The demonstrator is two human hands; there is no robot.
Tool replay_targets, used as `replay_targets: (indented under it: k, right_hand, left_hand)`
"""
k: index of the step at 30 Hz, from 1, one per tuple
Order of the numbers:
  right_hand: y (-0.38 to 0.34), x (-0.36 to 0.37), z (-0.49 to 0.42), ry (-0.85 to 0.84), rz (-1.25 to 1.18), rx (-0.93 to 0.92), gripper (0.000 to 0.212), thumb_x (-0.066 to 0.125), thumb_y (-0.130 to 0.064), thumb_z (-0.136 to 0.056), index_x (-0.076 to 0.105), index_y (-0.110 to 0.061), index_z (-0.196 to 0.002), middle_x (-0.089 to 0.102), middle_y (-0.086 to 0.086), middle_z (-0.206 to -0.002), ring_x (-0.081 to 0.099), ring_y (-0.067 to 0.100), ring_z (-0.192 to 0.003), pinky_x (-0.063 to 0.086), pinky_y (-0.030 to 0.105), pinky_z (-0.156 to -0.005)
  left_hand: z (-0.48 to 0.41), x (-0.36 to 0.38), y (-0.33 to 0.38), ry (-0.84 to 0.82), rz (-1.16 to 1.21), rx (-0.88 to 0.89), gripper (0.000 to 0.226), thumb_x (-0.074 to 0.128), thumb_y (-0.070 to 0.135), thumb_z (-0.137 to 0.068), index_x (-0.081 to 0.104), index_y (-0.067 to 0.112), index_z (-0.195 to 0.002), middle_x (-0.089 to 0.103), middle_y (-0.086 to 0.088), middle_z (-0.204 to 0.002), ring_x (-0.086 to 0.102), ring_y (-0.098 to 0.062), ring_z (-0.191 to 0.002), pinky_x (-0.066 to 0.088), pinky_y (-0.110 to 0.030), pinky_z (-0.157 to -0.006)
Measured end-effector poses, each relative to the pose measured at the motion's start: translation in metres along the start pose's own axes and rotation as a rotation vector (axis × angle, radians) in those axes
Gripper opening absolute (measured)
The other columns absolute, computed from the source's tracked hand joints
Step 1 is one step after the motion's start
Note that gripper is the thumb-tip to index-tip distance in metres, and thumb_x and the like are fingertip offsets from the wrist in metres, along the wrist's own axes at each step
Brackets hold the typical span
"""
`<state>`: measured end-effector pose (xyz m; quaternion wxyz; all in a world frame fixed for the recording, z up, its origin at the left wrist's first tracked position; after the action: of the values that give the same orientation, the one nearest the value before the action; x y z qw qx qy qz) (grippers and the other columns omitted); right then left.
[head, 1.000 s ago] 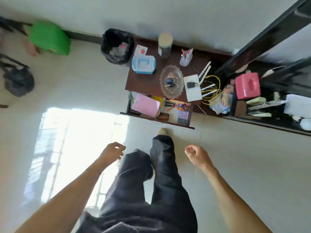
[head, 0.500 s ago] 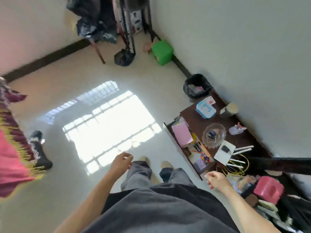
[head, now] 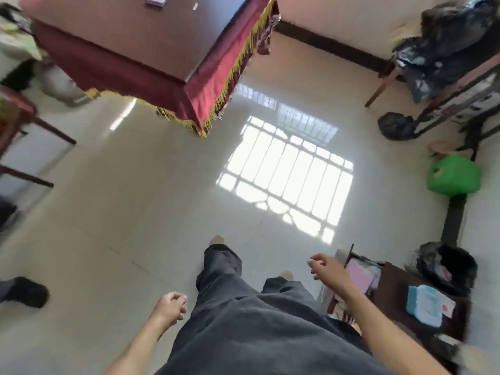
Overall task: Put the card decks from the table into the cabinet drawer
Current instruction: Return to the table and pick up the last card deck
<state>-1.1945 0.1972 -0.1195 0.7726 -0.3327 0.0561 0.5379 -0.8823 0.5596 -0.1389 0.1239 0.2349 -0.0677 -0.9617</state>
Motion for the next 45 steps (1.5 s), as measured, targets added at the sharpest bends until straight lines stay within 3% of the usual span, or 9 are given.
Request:
replay_targets:
  k: [4, 8, 11, 14, 18, 23, 32, 40, 45]
  right_hand:
    - [-0.087, 0.032, -0.022, -0.011, 0.071, -0.085, 0.019, 0.059, -0.033, -0.099, 0.068, -0.019, -0.11, 0.075, 0.001, -0.088, 0.073, 0.013, -0.074, 0.052, 0.024, -0.065]
    - [-0.148, 0.082, -0.037, -0.035, 0.164, -0.093, 0.019, 0.059, -0.031, -0.1, 0.069, -0.019, -0.109, 0.076, 0.001, -0.085, 0.074, 0.013, -0.071, 0.05, 0.023, -0.061]
    - [-0.173, 0.113, -0.043, -0.053, 0.204, -0.067, 0.017, 0.058, -0.03, -0.101, 0.067, -0.02, -0.109, 0.076, 0.002, -0.087, 0.074, 0.015, -0.074, 0.051, 0.025, -0.063]
    - [-0.177, 0.134, -0.042, -0.061, 0.23, -0.007, 0.014, 0.061, -0.027, -0.098, 0.072, -0.02, -0.102, 0.077, 0.003, -0.091, 0.073, 0.015, -0.078, 0.052, 0.027, -0.068]
    - [-0.183, 0.15, -0.055, -0.115, 0.285, 0.094, 0.012, 0.063, -0.021, -0.098, 0.073, -0.02, -0.092, 0.074, 0.009, -0.106, 0.066, 0.025, -0.102, 0.049, 0.032, -0.092]
    - [-0.226, 0.163, -0.096, -0.13, 0.26, 0.192, 0.018, 0.066, -0.023, -0.097, 0.074, -0.018, -0.082, 0.075, 0.012, -0.102, 0.066, 0.025, -0.096, 0.049, 0.029, -0.085]
    - [-0.481, 0.19, -0.237, -0.139, 0.135, 0.035, 0.021, 0.059, -0.015, -0.099, 0.071, 0.001, -0.104, 0.071, 0.014, -0.08, 0.063, 0.022, -0.064, 0.046, 0.025, -0.052]
    - [-0.727, 0.215, -0.317, -0.116, 0.091, -0.207, 0.019, 0.058, -0.029, -0.099, 0.071, -0.017, -0.105, 0.075, 0.005, -0.087, 0.071, 0.015, -0.07, 0.046, 0.017, -0.054]
    - [-0.779, 0.235, -0.337, -0.03, -0.006, -0.147, 0.016, 0.06, -0.03, -0.098, 0.073, -0.022, -0.1, 0.077, 0.004, -0.086, 0.071, 0.014, -0.067, 0.047, 0.022, -0.06]
  left_hand:
    - [-0.004, -0.034, -0.066, 0.004, 0.12, -0.113, 0.015, 0.056, 0.013, -0.097, 0.063, 0.004, -0.086, 0.059, -0.006, -0.063, 0.048, -0.015, -0.051, 0.038, -0.019, -0.043]
    - [-0.032, -0.103, -0.081, 0.054, 0.21, -0.108, 0.017, 0.061, 0.014, -0.093, 0.066, 0.009, -0.077, 0.062, -0.001, -0.068, 0.056, -0.016, -0.067, 0.039, -0.023, -0.06]
    - [-0.059, -0.145, -0.077, 0.01, 0.278, -0.14, 0.019, 0.055, 0.01, -0.096, 0.058, 0.004, -0.078, 0.056, -0.008, -0.064, 0.048, -0.019, -0.051, 0.037, -0.021, -0.042]
    - [-0.086, -0.188, -0.05, 0.026, 0.215, -0.08, 0.012, 0.052, 0.009, -0.097, 0.056, 0.003, -0.087, 0.051, -0.01, -0.062, 0.04, -0.016, -0.043, 0.026, -0.019, -0.04]
    - [-0.12, -0.245, 0.025, 0.012, 0.348, 0.0, 0.011, 0.053, 0.013, -0.098, 0.06, 0.007, -0.093, 0.057, -0.009, -0.066, 0.045, -0.015, -0.045, 0.033, -0.018, -0.037]
    - [-0.162, -0.311, 0.116, 0.016, 0.337, 0.136, 0.011, 0.053, 0.023, -0.096, 0.063, 0.019, -0.097, 0.067, -0.005, -0.078, 0.058, -0.014, -0.061, 0.045, -0.023, -0.054]
    - [-0.223, -0.439, 0.159, 0.054, 0.302, -0.03, 0.009, 0.054, 0.023, -0.096, 0.062, 0.019, -0.094, 0.064, -0.004, -0.073, 0.054, -0.016, -0.055, 0.044, -0.026, -0.058]
    - [-0.271, -0.538, 0.198, 0.062, 0.243, -0.071, 0.009, 0.053, 0.011, -0.097, 0.06, 0.008, -0.092, 0.057, 0.0, -0.065, 0.048, -0.007, -0.048, 0.032, -0.012, -0.041]
    - [-0.327, -0.619, 0.241, -0.007, 0.19, -0.027, 0.015, 0.052, 0.002, -0.097, 0.057, 0.005, -0.084, 0.057, -0.005, -0.07, 0.05, -0.016, -0.061, 0.037, -0.013, -0.047]
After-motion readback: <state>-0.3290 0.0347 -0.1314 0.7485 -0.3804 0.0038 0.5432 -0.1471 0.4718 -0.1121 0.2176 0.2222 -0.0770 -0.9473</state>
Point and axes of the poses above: each hand's wrist, its own z-axis away from the middle knuckle, its own x-axis out of the palm, y = z × x, the point moved 10 cm from there along -z, towards the middle knuckle
